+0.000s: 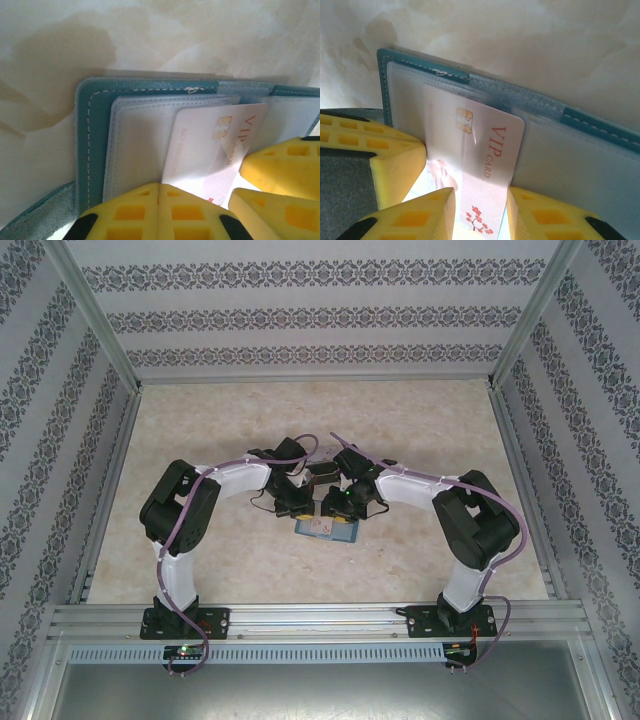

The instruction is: Take the credit cards out of the card holder

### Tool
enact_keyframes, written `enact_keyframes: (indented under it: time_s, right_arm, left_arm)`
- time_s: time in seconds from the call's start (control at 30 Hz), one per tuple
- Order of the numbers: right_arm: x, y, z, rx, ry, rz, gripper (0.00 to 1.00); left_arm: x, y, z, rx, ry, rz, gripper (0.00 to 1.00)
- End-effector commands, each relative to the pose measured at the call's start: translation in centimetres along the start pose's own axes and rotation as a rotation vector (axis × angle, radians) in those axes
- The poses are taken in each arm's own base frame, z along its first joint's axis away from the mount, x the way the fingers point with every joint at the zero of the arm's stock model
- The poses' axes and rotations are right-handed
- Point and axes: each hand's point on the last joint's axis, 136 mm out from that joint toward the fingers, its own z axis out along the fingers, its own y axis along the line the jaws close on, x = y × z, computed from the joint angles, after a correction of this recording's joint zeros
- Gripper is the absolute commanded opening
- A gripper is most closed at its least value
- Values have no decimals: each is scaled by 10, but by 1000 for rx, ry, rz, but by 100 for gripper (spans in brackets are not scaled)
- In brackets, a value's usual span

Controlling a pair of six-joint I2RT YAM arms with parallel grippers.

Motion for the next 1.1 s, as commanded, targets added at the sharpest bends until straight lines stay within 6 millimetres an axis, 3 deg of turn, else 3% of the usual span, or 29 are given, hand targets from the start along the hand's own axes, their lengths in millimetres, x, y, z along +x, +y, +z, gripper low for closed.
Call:
enact_keyframes:
  time_s: [0.0,0.37,0.57,0.87,1.07]
  right_arm:
    - [5,-7,8,-3,29,32,33]
    - [8,-23,13,57,38,58,38]
    - [8,-18,20,22,55,63,38]
    - [1,7,2,-87,-6,36,28]
    - [0,10,-4,-104,-14,31,19]
  left_arm:
    - [20,28,15,-103,83,-39,0]
    - [23,33,18,-117,94,-45,0]
    - [23,35,19,-123,100,-49,0]
    - [26,36,22,-127,108,-48,0]
    - [26,35,22,-126,109,-47,0]
